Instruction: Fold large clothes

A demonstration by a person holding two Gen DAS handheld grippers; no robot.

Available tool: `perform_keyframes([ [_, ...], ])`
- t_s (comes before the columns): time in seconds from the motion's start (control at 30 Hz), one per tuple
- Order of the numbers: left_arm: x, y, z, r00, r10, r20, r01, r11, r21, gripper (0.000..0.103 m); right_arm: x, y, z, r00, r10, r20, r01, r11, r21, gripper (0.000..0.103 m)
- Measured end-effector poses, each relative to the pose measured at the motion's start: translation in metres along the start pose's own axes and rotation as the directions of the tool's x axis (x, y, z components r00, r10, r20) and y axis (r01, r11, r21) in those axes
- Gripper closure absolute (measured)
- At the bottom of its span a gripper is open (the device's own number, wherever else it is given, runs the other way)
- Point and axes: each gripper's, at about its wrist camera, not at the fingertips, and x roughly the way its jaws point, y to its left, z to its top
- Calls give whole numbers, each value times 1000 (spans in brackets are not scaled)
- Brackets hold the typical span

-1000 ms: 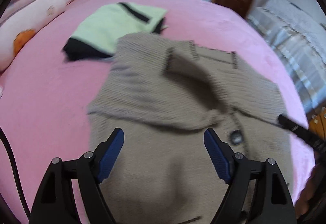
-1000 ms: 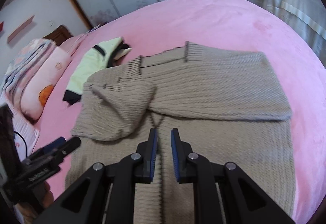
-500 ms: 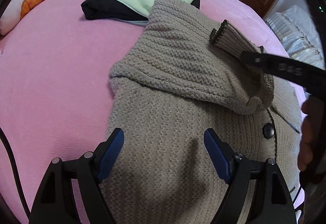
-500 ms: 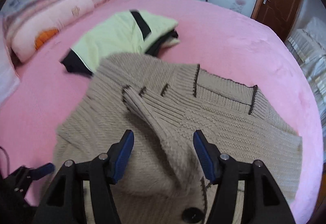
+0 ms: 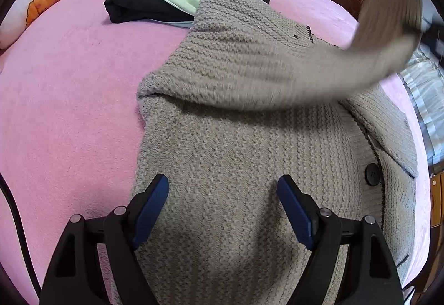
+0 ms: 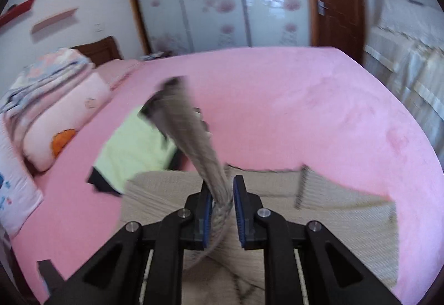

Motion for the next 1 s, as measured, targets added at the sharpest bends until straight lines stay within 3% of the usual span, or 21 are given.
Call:
perform_keyframes([
  [0.07,-2,0,-2,1000,-4,-3,4,1000,0,23,24,-25,-27,990,-94,-109,97,995,20,82],
  [0.13,-5,0,-3,1000,-8,-11,8,1000,6,23,45,-50,-57,958,-143,-250,156,987,31,80],
  [0.23,-17,0,1,999,-32,-29,33,999,34,23,51,-87,-90,935,-39,-352,100,982,158,78],
  [0.3,-30,-2,4,999,-39,-17,41,997,67,23,43,-101,-96,938,-17,-345,87,978,189,78],
  [0.4,-48,-4,23,999,-30,31,26,992,124,23,31,-109,-88,946,6,-323,63,977,203,66],
  [0.6,-43,3,93,991,51,121,-74,978,197,23,34,-118,-55,969,36,-246,15,979,202,47],
  [0.7,-15,8,135,991,86,107,-107,974,202,23,62,-124,-41,962,25,-272,29,981,194,46],
  [0.77,4,10,158,994,77,80,-92,975,201,23,79,-130,-38,955,31,-295,33,977,209,46],
  [1.0,42,2,182,999,48,18,-51,962,267,23,102,-133,-35,955,30,-295,24,984,179,46],
])
